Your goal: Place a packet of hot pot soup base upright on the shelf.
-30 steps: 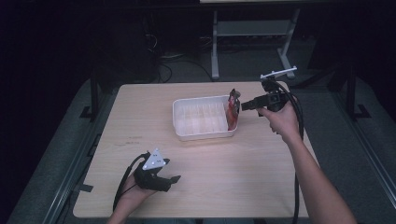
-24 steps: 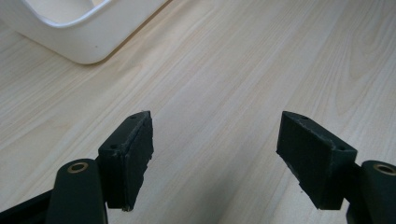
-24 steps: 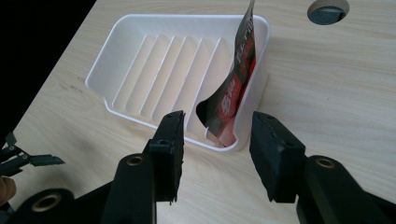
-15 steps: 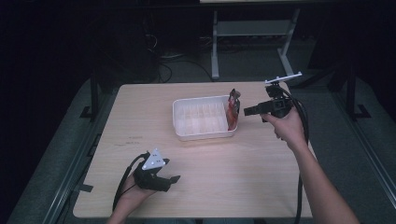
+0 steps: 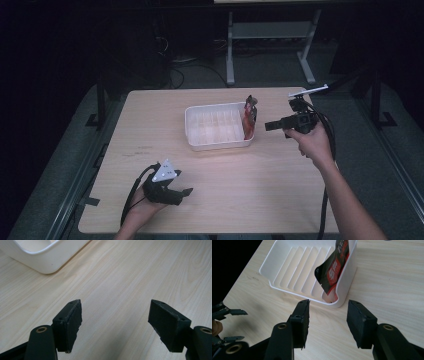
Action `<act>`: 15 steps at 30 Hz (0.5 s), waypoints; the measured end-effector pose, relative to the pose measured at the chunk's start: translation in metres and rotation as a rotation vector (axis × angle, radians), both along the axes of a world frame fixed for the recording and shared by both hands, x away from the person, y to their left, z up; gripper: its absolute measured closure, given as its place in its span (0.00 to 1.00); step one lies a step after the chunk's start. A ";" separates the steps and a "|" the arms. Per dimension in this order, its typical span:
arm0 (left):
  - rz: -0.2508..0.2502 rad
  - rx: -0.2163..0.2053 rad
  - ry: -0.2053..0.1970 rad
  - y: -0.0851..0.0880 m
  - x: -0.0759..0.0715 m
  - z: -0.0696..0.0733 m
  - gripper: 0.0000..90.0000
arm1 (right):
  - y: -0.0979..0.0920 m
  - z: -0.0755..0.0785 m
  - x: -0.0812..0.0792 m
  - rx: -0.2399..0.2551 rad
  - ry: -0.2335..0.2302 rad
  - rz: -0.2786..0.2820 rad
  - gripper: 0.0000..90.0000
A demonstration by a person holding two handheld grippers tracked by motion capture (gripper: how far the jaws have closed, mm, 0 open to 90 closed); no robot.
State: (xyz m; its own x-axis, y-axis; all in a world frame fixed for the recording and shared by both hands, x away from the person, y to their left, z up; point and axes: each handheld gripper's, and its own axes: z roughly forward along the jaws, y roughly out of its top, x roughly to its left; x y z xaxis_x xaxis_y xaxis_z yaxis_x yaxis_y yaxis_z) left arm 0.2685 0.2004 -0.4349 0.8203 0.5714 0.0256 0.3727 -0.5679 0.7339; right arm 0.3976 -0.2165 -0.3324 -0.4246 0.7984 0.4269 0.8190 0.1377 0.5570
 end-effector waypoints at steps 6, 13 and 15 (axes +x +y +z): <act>0.003 -0.001 -0.002 0.000 0.000 0.000 0.29 | -0.003 -0.005 -0.006 -0.004 0.005 0.002 0.58; 0.000 0.002 -0.001 0.000 0.000 0.000 0.29 | -0.007 -0.013 -0.011 -0.002 0.009 0.005 0.57; 0.001 0.003 -0.001 0.000 0.000 0.000 0.29 | -0.008 -0.014 -0.013 -0.006 0.009 0.006 0.57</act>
State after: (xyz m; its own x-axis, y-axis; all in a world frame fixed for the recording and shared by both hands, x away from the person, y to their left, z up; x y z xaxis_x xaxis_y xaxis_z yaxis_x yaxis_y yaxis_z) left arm 0.2686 0.2007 -0.4352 0.8199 0.5718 0.0277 0.3726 -0.5697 0.7325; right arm 0.3848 -0.2243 -0.3469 -0.4257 0.7982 0.4263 0.8232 0.1460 0.5486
